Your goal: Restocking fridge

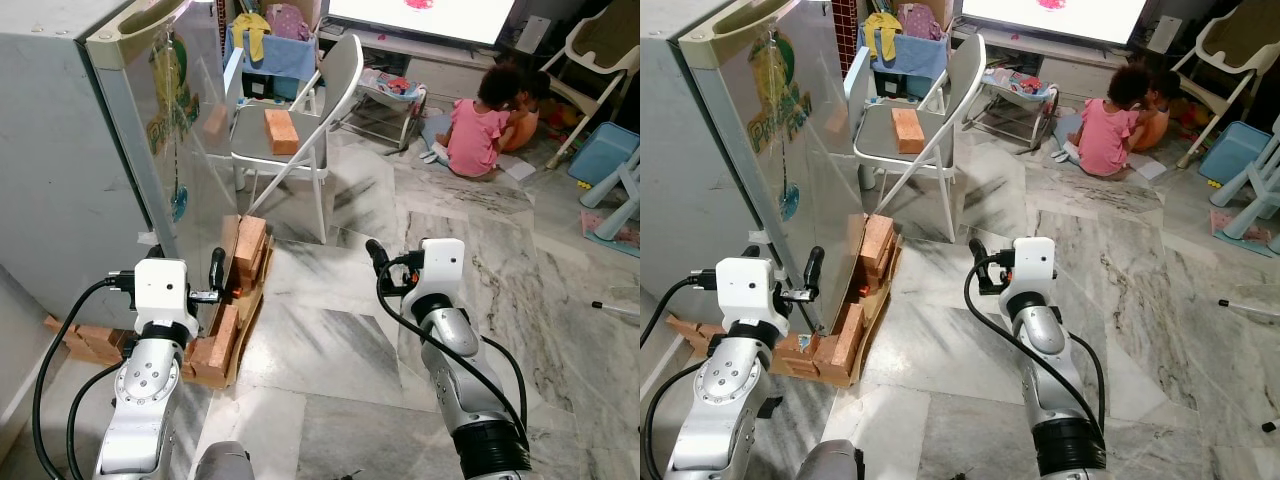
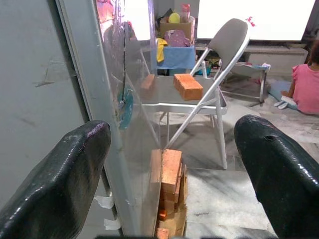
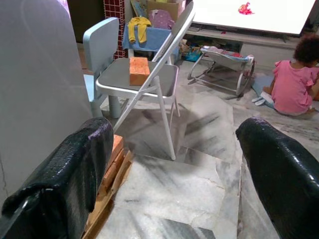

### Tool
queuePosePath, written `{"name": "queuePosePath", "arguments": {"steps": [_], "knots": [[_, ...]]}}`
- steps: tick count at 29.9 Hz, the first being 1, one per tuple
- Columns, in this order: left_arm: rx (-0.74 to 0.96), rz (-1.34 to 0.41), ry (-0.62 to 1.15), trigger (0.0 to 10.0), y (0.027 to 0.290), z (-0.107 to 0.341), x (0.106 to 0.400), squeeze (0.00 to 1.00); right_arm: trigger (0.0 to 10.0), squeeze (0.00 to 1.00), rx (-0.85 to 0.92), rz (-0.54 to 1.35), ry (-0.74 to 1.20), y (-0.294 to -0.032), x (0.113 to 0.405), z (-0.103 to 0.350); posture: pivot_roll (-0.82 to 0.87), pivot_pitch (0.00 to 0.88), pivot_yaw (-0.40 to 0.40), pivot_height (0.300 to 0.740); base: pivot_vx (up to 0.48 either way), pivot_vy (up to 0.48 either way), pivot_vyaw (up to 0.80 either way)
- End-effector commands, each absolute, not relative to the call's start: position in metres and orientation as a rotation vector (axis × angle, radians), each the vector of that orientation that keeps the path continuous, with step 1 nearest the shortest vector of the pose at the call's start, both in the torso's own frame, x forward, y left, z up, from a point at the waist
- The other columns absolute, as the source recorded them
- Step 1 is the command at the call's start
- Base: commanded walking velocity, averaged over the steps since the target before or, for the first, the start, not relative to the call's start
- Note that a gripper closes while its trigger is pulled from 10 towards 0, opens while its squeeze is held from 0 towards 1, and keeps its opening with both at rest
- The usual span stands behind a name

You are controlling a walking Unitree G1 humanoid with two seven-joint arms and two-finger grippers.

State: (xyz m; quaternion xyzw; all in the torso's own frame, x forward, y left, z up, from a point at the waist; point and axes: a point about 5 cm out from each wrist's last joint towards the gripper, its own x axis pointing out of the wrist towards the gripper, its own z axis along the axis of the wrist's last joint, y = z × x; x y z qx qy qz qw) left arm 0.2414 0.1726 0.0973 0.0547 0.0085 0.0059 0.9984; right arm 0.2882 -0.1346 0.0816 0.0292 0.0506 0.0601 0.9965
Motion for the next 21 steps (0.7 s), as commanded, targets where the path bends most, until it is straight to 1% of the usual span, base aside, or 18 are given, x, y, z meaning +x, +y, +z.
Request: {"name": "queuePosePath", "arguments": {"steps": [1, 10, 21], "knots": [[0.094, -0.015, 0.006, 10.0, 0.1682, 0.0983, 0.2412, 0.00, 10.0, 0.00, 0.048, 0.101, 0.092, -0.1396, 0.2887, 0.0831, 0.20, 0.000, -0.101, 0.740, 0.000, 0.000, 0.00], [0.116, -0.003, 0.004, 10.0, 0.1685, 0.0989, 0.2419, 0.00, 10.0, 0.00, 0.072, 0.125, 0.101, -0.1358, 0.2905, 0.0838, 0.20, 0.000, -0.114, 0.740, 0.000, 0.000, 0.00], [0.114, -0.042, -0.011, 10.0, 0.1646, 0.1002, 0.2413, 0.00, 10.0, 0.00, 0.063, 0.123, 0.105, -0.1373, 0.2909, 0.0832, 0.20, 0.000, -0.115, 0.740, 0.000, 0.000, 0.00]]}}
